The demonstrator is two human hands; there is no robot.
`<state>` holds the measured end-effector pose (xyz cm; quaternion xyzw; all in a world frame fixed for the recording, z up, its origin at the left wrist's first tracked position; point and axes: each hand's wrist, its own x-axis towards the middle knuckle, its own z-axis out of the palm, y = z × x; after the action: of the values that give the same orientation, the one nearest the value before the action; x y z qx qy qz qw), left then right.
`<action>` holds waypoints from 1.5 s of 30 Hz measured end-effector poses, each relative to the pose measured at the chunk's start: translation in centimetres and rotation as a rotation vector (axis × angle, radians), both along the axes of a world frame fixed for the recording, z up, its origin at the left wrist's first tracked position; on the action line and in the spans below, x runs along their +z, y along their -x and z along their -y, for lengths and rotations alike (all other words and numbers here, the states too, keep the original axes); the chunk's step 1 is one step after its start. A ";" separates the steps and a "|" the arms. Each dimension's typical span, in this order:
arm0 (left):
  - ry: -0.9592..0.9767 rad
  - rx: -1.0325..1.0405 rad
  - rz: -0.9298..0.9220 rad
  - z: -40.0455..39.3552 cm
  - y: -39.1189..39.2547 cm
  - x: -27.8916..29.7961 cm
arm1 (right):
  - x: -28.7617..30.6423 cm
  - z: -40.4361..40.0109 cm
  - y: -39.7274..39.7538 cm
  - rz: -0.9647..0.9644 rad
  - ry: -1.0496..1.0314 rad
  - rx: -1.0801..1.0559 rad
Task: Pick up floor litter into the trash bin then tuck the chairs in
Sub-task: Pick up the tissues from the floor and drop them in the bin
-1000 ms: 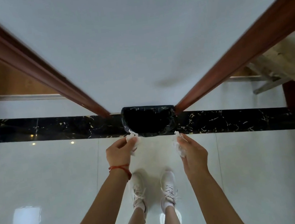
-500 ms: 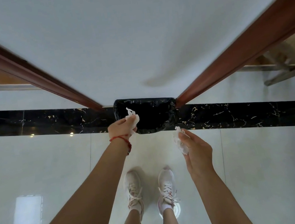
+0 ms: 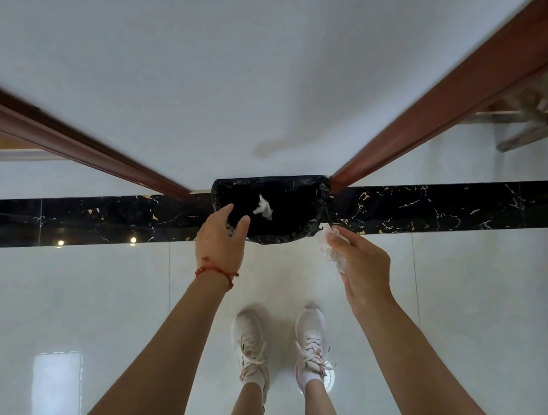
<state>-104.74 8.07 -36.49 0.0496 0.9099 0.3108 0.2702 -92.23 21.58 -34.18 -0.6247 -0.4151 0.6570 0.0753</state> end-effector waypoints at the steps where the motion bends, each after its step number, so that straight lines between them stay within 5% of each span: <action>1: 0.018 -0.081 -0.041 0.6 -0.3 -0.1 | -0.1 0.1 0.3 0.012 -0.030 0.030; 6: 0.078 -0.365 -0.246 3.0 -1.6 -0.3 | -1.9 0.7 2.6 0.094 -0.150 0.154; 23: 0.136 -0.398 -0.303 5.1 -1.1 0.6 | -3.9 0.2 7.0 0.134 -0.221 0.370; 33: 0.187 -0.395 -0.250 4.6 -2.6 4.7 | 1.3 1.2 0.6 0.163 -0.783 0.906; 45: 0.155 -0.376 -0.305 3.6 -5.5 16.9 | 13.5 0.1 -3.4 0.179 -1.068 1.021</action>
<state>-99.28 4.44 -19.56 0.2434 0.9360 0.1732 0.1861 -88.79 21.48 -20.67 -0.2837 -0.9212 0.2657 0.0199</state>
